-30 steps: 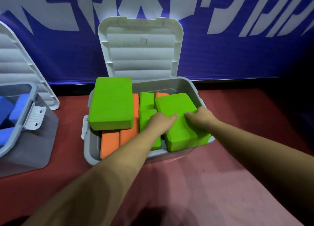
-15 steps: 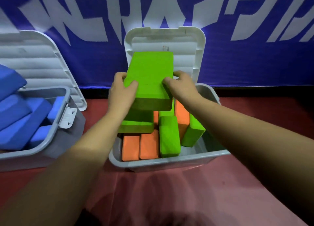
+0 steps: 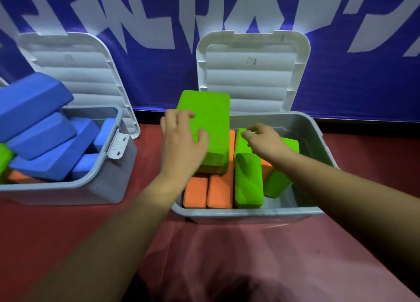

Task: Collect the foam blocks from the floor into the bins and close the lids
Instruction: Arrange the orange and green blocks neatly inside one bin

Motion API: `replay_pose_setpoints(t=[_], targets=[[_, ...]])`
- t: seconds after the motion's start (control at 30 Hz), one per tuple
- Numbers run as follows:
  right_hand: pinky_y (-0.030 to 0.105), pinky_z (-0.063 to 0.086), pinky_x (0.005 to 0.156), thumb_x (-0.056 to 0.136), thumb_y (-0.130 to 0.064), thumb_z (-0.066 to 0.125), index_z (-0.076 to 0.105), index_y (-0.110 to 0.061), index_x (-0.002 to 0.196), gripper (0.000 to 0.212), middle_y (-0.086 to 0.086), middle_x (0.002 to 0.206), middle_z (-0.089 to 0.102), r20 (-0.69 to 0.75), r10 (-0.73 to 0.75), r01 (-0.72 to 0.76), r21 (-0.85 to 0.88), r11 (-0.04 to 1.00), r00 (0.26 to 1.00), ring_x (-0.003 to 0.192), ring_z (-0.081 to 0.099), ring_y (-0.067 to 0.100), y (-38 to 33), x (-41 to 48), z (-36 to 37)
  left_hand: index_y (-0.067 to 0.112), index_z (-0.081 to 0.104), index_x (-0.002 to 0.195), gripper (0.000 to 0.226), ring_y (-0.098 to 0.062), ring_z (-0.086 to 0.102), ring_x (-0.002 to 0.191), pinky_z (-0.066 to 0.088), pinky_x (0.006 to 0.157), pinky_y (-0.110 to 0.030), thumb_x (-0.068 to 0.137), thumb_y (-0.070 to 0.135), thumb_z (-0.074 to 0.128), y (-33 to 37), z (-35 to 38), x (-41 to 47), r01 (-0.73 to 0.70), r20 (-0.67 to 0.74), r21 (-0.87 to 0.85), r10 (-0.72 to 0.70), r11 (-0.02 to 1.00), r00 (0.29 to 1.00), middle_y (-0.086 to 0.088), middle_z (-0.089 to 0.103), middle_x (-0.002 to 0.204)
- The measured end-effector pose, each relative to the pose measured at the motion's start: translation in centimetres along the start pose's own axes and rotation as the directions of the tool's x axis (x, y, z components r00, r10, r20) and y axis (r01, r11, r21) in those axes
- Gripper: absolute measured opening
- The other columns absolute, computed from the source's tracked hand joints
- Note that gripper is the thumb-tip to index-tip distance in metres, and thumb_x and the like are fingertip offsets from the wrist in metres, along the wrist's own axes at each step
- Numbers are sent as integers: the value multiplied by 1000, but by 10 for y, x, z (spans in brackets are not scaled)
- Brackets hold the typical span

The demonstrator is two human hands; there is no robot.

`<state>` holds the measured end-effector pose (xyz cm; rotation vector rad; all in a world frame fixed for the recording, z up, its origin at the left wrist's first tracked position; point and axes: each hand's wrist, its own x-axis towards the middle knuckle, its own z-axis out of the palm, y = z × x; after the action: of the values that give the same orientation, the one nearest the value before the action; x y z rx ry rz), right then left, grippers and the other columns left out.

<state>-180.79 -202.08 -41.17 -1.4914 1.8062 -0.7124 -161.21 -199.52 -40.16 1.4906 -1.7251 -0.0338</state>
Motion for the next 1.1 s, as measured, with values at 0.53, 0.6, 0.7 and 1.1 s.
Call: replay_pose_setpoints(t=[0.53,0.6,0.7,1.1], targets=[[41,54,91,96,-45,58,58,-1,122,51,18,118,66,186,307,-300,-62,952,933,108,64,35,104,-6,40,13,51,133,46,-27,36,129,31,111,-37,91,24,65,-33,92,-107,-158,724,114,27,981,689,-9,34,139],[43,61,68,96,-43,60,60,3,112,48,18,100,68,259,391,-397,-31,917,883,83,69,34,102,0,34,14,54,131,45,-26,36,132,30,113,-34,89,22,67,-31,93,-110,-99,721,95,0,991,692,-10,32,141],[45,60,70,96,-44,59,62,4,111,50,22,105,68,295,350,-322,-141,936,889,88,69,37,93,3,53,13,57,125,37,-29,36,132,30,112,-31,89,15,64,-33,98,-115,-69,712,144,-55,987,700,-9,29,144],[46,56,87,96,-51,55,60,3,120,59,23,117,66,316,342,-285,-213,935,885,103,66,37,116,6,60,5,32,150,57,-26,27,143,12,116,-25,97,16,47,-35,96,-117,-87,820,111,-42,990,571,-12,27,155]])
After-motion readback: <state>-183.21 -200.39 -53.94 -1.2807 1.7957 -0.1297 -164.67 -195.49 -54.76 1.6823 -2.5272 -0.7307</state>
